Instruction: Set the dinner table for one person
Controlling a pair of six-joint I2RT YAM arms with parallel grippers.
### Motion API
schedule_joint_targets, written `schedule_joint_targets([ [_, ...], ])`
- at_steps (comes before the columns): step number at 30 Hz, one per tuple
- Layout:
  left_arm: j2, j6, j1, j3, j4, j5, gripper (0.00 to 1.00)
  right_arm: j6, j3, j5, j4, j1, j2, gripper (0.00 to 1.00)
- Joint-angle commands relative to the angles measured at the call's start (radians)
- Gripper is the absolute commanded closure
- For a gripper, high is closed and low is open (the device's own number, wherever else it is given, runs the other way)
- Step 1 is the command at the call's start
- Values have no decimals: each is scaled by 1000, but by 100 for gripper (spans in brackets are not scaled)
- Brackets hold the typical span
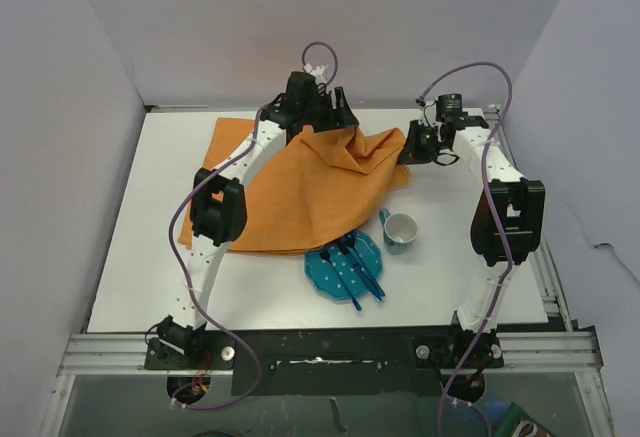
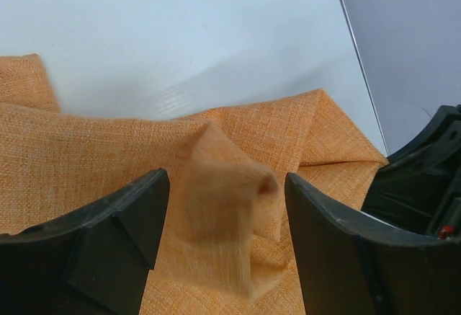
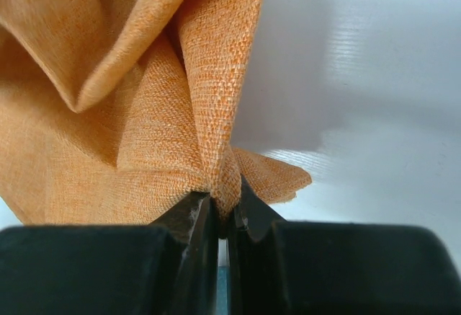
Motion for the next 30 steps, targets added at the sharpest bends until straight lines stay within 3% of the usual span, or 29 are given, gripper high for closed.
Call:
schedule_joint_targets([
  [1, -172, 65, 5, -33, 123, -10, 35, 13, -10, -20, 54, 7, -85, 100],
  [6, -276, 145, 8, -105, 60, -161, 34, 9, -24, -5, 52, 5, -78, 100],
  [9, -385, 198, 11, -246, 66, -292, 33, 8, -41, 19, 46, -4, -75, 100],
  [13, -540, 217, 26, -484, 132, -366, 33, 11, -70, 48, 55, -30, -88, 100],
  [19, -720, 215, 30, -664, 63, -584, 32, -9, -36, 139, -4, -61, -61, 99],
  [21, -747, 192, 33, -684, -5, -684, 32, -12, -38, 141, -1, -64, -60, 77],
  [24, -763, 155, 55, -702, -93, -750, 32, -13, -19, 144, -6, -62, -68, 55],
  [27, -763, 144, 67, -721, -125, -775, 31, -18, 33, 205, -37, -58, -95, 42],
  [30, -763, 135, 70, -738, -131, -777, 31, -21, 96, 204, -78, -56, -118, 39],
])
